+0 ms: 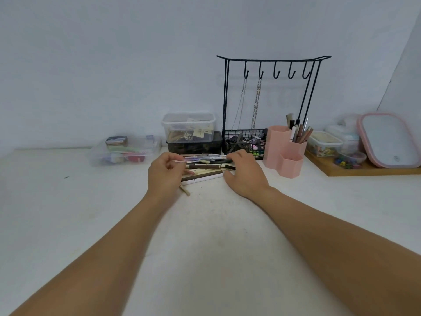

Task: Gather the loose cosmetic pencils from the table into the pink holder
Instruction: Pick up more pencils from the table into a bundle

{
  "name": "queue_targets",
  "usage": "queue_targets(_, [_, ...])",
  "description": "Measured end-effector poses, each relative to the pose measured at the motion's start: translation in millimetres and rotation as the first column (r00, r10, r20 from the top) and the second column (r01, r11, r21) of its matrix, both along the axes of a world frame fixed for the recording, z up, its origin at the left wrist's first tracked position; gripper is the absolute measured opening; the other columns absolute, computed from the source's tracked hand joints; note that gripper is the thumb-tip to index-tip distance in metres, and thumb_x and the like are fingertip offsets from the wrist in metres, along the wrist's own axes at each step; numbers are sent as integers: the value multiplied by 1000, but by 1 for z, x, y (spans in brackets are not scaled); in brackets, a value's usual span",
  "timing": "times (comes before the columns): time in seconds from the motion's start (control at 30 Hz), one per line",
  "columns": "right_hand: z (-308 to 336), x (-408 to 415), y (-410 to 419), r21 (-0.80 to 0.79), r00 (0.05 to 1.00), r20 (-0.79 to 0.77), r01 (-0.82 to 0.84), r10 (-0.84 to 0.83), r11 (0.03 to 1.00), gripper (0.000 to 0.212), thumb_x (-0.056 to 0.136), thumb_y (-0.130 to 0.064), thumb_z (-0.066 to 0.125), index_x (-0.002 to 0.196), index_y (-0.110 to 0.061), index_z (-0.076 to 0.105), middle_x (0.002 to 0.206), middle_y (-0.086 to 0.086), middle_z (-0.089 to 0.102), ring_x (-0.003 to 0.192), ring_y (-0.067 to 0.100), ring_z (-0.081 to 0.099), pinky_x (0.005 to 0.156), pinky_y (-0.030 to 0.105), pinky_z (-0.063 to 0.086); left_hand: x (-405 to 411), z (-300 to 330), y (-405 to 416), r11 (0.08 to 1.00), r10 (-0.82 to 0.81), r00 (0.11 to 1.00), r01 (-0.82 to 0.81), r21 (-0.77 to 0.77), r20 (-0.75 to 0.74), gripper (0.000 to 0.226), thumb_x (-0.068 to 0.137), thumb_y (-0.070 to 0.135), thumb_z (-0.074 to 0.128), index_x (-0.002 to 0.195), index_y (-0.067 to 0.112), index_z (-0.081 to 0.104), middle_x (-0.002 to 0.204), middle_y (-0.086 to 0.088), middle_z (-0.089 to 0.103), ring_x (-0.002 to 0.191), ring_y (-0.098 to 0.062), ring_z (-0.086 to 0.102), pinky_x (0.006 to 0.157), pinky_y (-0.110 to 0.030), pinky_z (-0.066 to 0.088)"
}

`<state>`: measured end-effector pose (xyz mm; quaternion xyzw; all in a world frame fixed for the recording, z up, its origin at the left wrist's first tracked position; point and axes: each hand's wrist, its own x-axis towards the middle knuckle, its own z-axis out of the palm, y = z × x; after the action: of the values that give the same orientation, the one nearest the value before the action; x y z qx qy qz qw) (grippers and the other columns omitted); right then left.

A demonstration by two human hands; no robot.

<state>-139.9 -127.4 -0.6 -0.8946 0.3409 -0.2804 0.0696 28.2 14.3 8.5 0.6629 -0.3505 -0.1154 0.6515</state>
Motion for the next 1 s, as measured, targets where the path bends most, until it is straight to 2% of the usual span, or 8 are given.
queue_targets(0.1, [-2, 8, -5, 1, 1000, -17, 4, -4, 1000, 38, 98, -30, 54, 134, -19, 57, 120, 5, 58, 113, 27, 50, 93, 43, 48, 7, -6, -1, 992, 119, 989, -121, 27, 83, 16, 91, 4, 63, 86, 18, 68, 59, 6, 58, 60, -5, 68, 52, -7, 41])
queue_targets(0.17, [-5, 8, -8, -35, 1000, -7, 12, -13, 999, 30, 99, -28, 55, 126, -18, 64, 109, 5, 62, 104, 26, 54, 87, 43, 49, 10, -9, -2, 975, 188, 977, -198, 100, 104, 9, 90, 10, 65, 87, 18, 69, 72, 3, 61, 66, -10, 59, 52, -12, 39])
queue_targets(0.27, [-5, 5, -12, 31, 998, 54, 13, -15, 999, 23, 98, -23, 59, 114, -12, 72, 104, 6, 67, 95, 24, 60, 83, 39, 51, 11, -11, -2, 963, 170, 975, -194, 189, 140, 5, 91, 17, 65, 92, 15, 68, 81, -1, 63, 68, -12, 55, 57, -25, 38])
queue_targets(0.43, [-6, 3, -16, 170, 973, 224, 12, -50, 985, 16, 96, -12, 61, 93, -8, 76, 87, 4, 72, 83, 21, 63, 71, 32, 48, 8, -9, -1, 964, 121, 983, -150, 219, 138, 6, 93, 18, 65, 95, 14, 69, 82, 0, 63, 72, -14, 58, 61, -25, 42])
queue_targets(0.53, [-5, 1, -12, 264, 881, 461, -19, -109, 964, 13, 95, -10, 62, 94, -12, 75, 82, -5, 67, 75, 7, 59, 66, 20, 41, 8, -9, 0, 978, 114, 990, -126, 169, 79, 10, 95, 22, 65, 92, 14, 70, 87, 2, 71, 83, -13, 66, 64, -19, 44])
queue_targets(0.67, [3, 10, 13, 313, 740, 672, -247, -30, 917, 12, 95, -11, 64, 100, -16, 74, 82, -11, 68, 72, -9, 59, 68, 7, 44, -4, 2, 2, 997, -35, 989, 25, -67, -142, 27, 96, 37, 68, 91, 11, 75, 79, 5, 78, 71, -2, 73, 63, -11, 47])
queue_targets(0.83, [7, 36, 61, 249, 714, 671, -470, 199, 847, 13, 93, -8, 66, 97, -16, 75, 85, -11, 71, 75, -5, 61, 74, 14, 48, -17, 5, 2, 973, -181, 977, 160, -168, -113, 18, 98, 31, 67, 92, 16, 76, 78, 7, 77, 73, -6, 72, 62, -12, 51])
queue_targets(1.0, [1, 37, 68, 267, 740, 599, -545, 306, 795, 10, 87, -1, 72, 95, -6, 75, 83, -20, 71, 72, 7, 61, 71, 19, 53, -18, 0, 0, 976, -200, 975, 190, -105, -94, 37, 108, 28, 46, 98, 4, 72, 90, -12, 76, 81, -20, 72, 70, -27, 58])
